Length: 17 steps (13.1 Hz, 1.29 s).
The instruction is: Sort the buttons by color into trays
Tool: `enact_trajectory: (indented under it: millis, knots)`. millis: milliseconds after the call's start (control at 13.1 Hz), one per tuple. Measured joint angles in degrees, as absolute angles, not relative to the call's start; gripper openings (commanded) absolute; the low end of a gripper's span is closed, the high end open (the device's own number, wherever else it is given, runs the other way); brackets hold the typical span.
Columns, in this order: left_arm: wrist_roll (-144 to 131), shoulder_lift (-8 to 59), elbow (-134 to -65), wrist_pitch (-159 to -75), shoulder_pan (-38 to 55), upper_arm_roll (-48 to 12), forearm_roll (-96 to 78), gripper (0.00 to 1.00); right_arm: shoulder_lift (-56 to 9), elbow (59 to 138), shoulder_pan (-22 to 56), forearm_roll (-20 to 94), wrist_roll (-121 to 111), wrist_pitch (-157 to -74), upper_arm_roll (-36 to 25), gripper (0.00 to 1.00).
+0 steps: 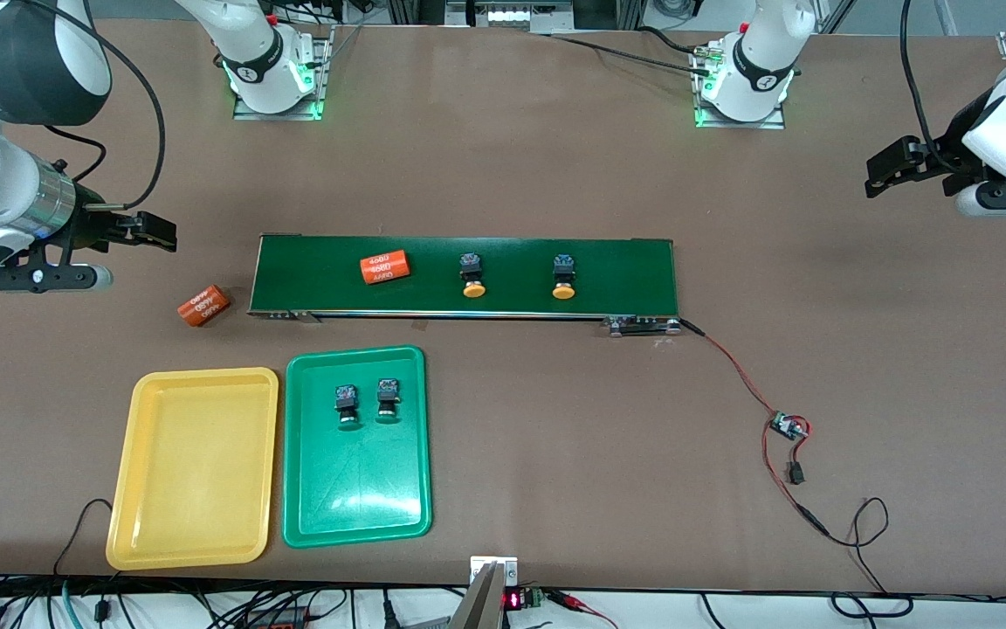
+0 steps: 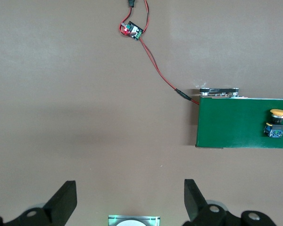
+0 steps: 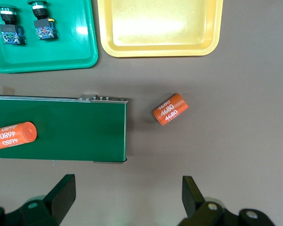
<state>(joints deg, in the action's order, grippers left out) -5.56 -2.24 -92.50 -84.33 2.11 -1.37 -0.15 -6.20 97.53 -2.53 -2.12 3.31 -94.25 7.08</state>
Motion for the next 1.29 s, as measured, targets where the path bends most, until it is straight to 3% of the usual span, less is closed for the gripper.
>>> enact_trajectory:
  millis: [1293]
  knots:
    - [-5.43,-1.75,-91.61,-84.27,1.78,-1.60,-0.15,1.00,-7.01,97.78,-2.43,0.56,3.32,-94.27,7.72,1.00]
